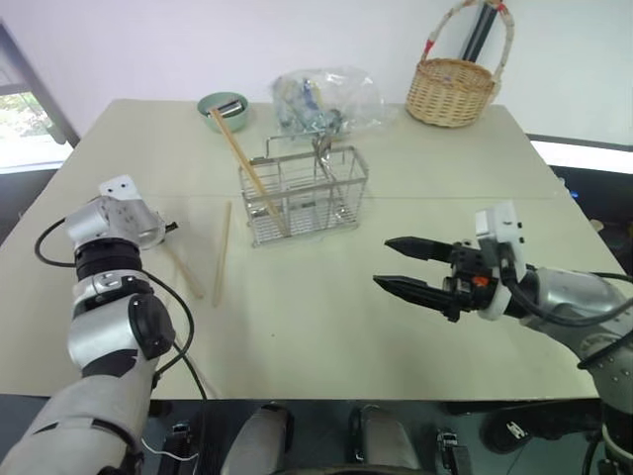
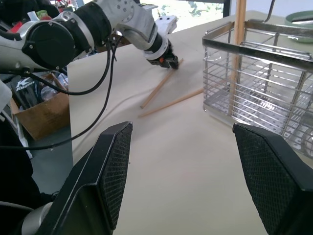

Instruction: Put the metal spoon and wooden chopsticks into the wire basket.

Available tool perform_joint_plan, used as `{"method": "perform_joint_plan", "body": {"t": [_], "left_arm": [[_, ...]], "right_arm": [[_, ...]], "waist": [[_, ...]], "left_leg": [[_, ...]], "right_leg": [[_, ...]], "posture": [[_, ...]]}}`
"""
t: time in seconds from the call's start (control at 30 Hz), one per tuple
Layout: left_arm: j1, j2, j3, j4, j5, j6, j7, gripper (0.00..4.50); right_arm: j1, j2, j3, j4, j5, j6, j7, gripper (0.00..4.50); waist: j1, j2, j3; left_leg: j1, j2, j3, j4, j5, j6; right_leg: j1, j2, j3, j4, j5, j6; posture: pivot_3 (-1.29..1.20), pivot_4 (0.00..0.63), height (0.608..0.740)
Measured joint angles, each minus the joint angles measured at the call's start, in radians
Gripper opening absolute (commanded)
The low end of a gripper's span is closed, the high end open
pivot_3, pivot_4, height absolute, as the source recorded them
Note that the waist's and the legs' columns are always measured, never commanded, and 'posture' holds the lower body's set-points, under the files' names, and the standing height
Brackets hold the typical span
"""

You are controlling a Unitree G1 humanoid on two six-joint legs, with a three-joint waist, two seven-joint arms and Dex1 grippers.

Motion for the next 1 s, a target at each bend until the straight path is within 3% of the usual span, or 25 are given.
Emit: {"method": "perform_joint_plan", "body": {"t": [0.43, 0.57, 0.7, 0.8, 1.0], "left_arm": [[0.000, -0.003, 0.026, -0.003, 0.000, -0.021, -0.007, 0.07], [0.002, 0.016, -0.036, -0.050, 0.001, -0.120, -0.130, 0.07], [-0.001, 0.096, -0.121, -0.206, 0.000, -0.316, -0.345, 0.07], [-0.036, 0.132, -0.091, -0.337, -0.080, -0.382, -0.474, 0.07], [-0.160, 0.127, 0.010, -0.515, -0.346, -0.323, -0.625, 0.07]], "right_arm": [[-0.018, -0.007, -0.012, 0.027, 0.019, 0.002, -0.020, 3.37], [-0.037, -0.024, -0.016, 0.059, 0.015, 0.002, -0.020, 3.37], [-0.052, -0.046, -0.030, 0.097, 0.012, 0.003, -0.017, 3.37], [-0.055, -0.055, -0.040, 0.112, 0.012, 0.005, -0.019, 3.37], [-0.053, -0.055, -0.040, 0.111, 0.013, 0.006, -0.024, 3.37]], "waist": [[0.000, 0.001, -0.001], [-0.001, -0.003, 0.002], [-0.005, -0.004, 0.003], [-0.002, -0.004, 0.003], [-0.001, -0.004, 0.003]], "left_leg": [[0.000, 0.000, 0.000, 0.000, 0.000, 0.000], [-0.003, 0.000, 0.000, 0.001, 0.000, 0.000], [-0.006, 0.000, 0.000, 0.001, 0.001, -0.001], [-0.006, 0.000, 0.001, 0.001, 0.000, 0.000], [-0.005, 0.000, -0.001, 0.002, -0.001, 0.001]], "right_leg": [[0.000, 0.000, 0.000, 0.000, 0.000, 0.000], [-0.002, 0.000, 0.000, 0.000, 0.000, 0.000], [-0.005, 0.000, 0.000, -0.001, 0.001, 0.000], [-0.005, -0.001, 0.000, -0.002, 0.001, 0.000], [-0.002, -0.001, -0.002, -0.002, 0.001, 0.000]], "posture": [[0.00, 0.150, 0.688], [0.00, 0.150, 0.688], [0.00, 0.150, 0.688], [0.00, 0.150, 0.688], [0.00, 0.150, 0.688]]}}
